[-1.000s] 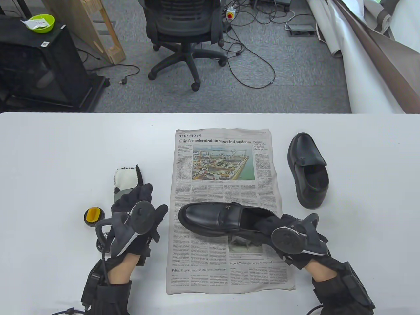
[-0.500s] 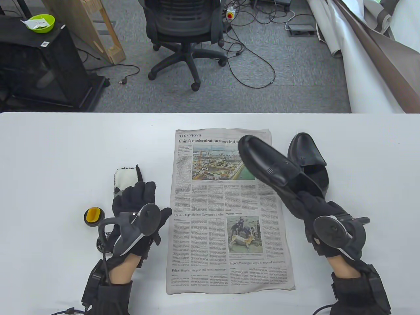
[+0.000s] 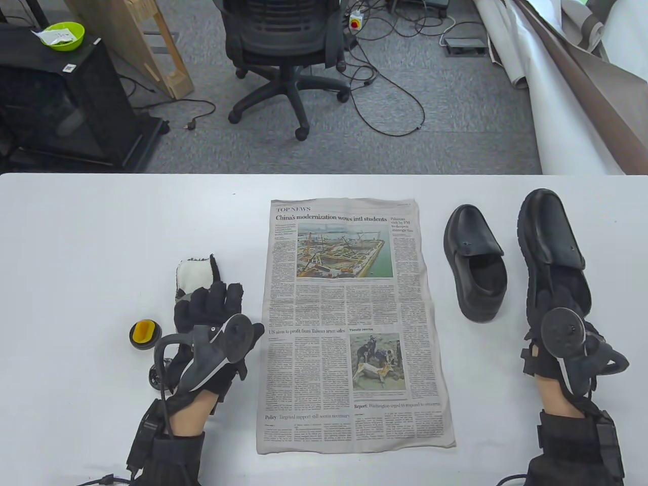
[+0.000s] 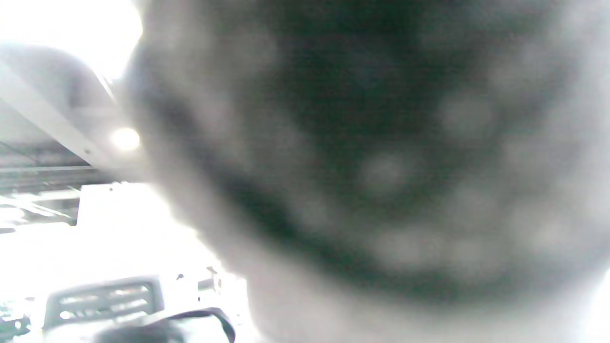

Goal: Dip and apply built-in sponge shoe polish on shoes

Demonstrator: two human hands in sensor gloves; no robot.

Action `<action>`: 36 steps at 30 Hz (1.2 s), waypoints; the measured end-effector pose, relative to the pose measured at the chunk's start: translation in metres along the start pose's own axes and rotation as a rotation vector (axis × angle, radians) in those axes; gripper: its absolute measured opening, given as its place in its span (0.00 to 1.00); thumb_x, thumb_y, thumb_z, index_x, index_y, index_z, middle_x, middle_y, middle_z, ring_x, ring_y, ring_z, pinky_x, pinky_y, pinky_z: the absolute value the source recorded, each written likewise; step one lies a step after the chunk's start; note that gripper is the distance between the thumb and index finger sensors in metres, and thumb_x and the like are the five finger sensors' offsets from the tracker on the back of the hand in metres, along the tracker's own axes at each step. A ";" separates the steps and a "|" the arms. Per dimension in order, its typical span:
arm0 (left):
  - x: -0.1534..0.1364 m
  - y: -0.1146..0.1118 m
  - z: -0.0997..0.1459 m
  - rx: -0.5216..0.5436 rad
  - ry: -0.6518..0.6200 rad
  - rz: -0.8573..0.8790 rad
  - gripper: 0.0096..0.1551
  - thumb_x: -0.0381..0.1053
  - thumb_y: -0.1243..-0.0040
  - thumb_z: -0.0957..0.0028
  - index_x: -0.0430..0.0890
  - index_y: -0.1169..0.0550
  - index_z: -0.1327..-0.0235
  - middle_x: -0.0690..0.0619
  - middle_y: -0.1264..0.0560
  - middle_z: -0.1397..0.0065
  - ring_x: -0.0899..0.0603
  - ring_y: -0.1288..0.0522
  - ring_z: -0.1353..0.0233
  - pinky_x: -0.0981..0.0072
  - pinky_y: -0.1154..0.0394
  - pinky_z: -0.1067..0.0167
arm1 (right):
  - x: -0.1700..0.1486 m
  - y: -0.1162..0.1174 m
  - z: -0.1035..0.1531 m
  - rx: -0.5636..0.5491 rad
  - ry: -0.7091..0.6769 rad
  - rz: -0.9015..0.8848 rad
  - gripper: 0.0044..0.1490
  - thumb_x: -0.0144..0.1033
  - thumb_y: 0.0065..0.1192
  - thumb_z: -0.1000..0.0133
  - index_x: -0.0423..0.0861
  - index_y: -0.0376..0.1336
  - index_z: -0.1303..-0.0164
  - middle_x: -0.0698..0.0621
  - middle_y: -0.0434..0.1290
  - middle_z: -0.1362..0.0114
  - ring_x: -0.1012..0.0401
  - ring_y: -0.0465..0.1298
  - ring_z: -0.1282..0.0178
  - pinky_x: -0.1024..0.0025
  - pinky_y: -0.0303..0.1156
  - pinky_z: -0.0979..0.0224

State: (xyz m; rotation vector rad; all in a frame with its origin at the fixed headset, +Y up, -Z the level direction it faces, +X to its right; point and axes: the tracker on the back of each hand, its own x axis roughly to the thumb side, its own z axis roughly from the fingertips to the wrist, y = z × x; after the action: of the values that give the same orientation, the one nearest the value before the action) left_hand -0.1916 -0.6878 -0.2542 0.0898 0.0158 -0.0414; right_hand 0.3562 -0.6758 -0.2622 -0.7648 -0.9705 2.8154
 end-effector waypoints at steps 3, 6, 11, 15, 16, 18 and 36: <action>0.001 0.000 0.000 -0.002 -0.004 -0.002 0.52 0.73 0.41 0.55 0.53 0.44 0.21 0.45 0.44 0.14 0.30 0.42 0.16 0.26 0.46 0.23 | -0.009 0.012 -0.003 0.074 0.039 0.026 0.28 0.46 0.71 0.54 0.41 0.79 0.52 0.49 0.88 0.62 0.69 0.88 0.94 0.67 0.91 0.66; 0.002 -0.001 0.000 -0.017 -0.012 -0.010 0.52 0.73 0.41 0.54 0.53 0.44 0.21 0.45 0.44 0.14 0.30 0.42 0.16 0.26 0.47 0.23 | -0.012 0.022 -0.003 0.127 0.049 0.060 0.29 0.45 0.71 0.54 0.40 0.79 0.51 0.48 0.88 0.61 0.70 0.88 0.94 0.68 0.91 0.67; 0.006 -0.004 -0.001 -0.059 -0.022 -0.040 0.51 0.72 0.41 0.53 0.53 0.44 0.21 0.45 0.44 0.14 0.30 0.42 0.16 0.27 0.46 0.23 | -0.012 0.032 -0.002 0.178 0.055 0.089 0.30 0.41 0.71 0.53 0.37 0.76 0.46 0.45 0.86 0.57 0.70 0.89 0.93 0.66 0.92 0.67; 0.006 -0.005 -0.001 -0.066 -0.024 -0.038 0.51 0.72 0.41 0.53 0.53 0.44 0.21 0.45 0.44 0.14 0.30 0.43 0.16 0.27 0.47 0.23 | -0.009 0.038 0.000 0.210 0.038 0.107 0.31 0.40 0.71 0.53 0.38 0.75 0.44 0.43 0.85 0.54 0.70 0.89 0.92 0.65 0.92 0.68; 0.007 -0.005 -0.001 -0.067 -0.024 -0.040 0.51 0.72 0.41 0.53 0.53 0.44 0.21 0.45 0.44 0.14 0.29 0.43 0.16 0.27 0.48 0.23 | -0.008 0.041 0.000 0.235 0.030 0.106 0.31 0.39 0.70 0.53 0.38 0.74 0.43 0.43 0.85 0.54 0.69 0.89 0.92 0.65 0.92 0.67; 0.007 -0.005 0.000 -0.068 -0.027 -0.047 0.50 0.72 0.41 0.53 0.53 0.43 0.21 0.45 0.43 0.14 0.30 0.43 0.16 0.27 0.48 0.23 | -0.007 0.043 0.002 0.241 0.025 0.120 0.31 0.39 0.70 0.53 0.38 0.73 0.41 0.43 0.85 0.53 0.68 0.90 0.89 0.64 0.92 0.64; 0.012 0.000 0.003 0.026 -0.062 -0.024 0.50 0.75 0.50 0.55 0.54 0.44 0.21 0.47 0.43 0.14 0.32 0.42 0.16 0.27 0.48 0.22 | 0.048 -0.017 0.026 0.044 -0.181 -0.025 0.38 0.57 0.61 0.52 0.50 0.68 0.34 0.49 0.78 0.37 0.56 0.88 0.53 0.50 0.79 0.36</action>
State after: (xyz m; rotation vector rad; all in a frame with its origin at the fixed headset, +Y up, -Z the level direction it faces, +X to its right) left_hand -0.1796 -0.6883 -0.2515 0.1144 -0.0453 -0.0686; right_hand 0.3000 -0.6663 -0.2548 -0.4961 -0.9296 2.9138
